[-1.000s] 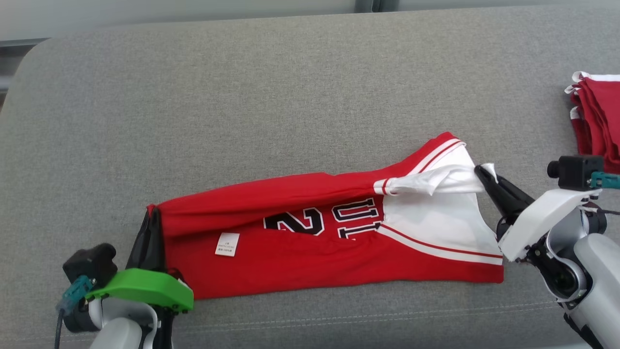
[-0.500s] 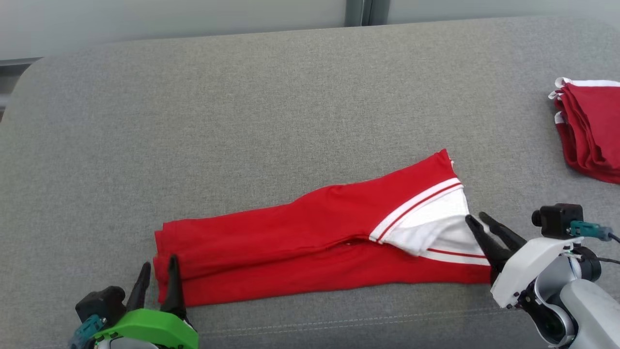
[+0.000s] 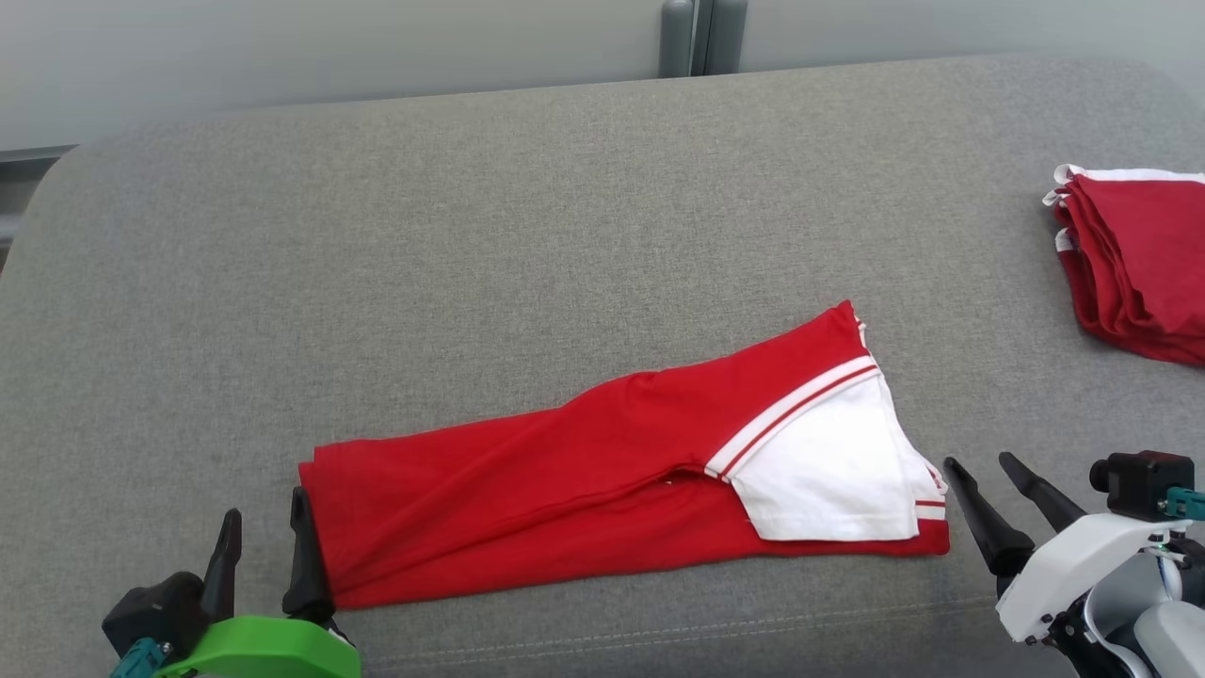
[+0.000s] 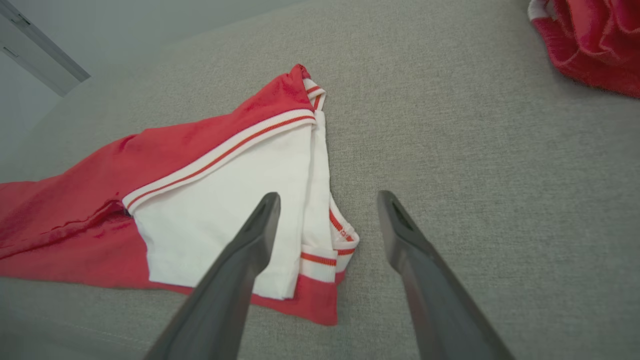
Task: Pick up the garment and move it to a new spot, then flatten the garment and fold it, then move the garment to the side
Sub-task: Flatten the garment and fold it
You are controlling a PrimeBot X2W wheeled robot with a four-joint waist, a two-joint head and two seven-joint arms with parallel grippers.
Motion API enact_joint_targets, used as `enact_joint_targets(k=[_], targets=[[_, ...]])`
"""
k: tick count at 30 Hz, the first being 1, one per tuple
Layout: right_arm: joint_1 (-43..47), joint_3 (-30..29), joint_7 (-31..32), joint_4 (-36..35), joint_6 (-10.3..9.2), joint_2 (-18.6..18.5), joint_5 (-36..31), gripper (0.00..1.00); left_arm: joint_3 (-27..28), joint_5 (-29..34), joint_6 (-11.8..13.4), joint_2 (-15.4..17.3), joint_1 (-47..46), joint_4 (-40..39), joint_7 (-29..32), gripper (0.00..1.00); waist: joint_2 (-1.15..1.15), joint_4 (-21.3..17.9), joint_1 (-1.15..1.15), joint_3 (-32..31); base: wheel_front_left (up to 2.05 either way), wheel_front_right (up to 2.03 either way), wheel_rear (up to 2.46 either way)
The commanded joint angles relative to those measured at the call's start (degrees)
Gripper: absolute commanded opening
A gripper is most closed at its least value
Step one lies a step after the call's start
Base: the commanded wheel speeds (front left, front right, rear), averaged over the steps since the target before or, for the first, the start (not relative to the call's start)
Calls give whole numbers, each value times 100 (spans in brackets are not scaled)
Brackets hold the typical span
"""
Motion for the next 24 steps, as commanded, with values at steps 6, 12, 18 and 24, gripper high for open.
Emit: enact_joint_targets(k=[6, 12, 18, 24], targets=[[-16, -311, 419, -235, -5, 32, -302, 100, 24, 395, 103, 2, 4, -357, -19, 100, 0, -9, 0, -162, 0, 0, 0], [-360, -501, 1198, -36, -5, 121, -544, 100, -70, 532, 168, -14, -55, -596, -16, 100, 0, 188, 0, -197, 0, 0, 0], [-819, -613, 1913, 522, -4, 327, -710, 100, -56, 544, 234, -30, -34, -750, -9, 100, 0, 520, 0, -121, 0, 0, 0], [-1182, -696, 2149, 1054, -4, 503, -810, 100, -40, 530, 248, -36, -18, -788, -11, 100, 0, 805, 0, -70, 0, 0, 0]])
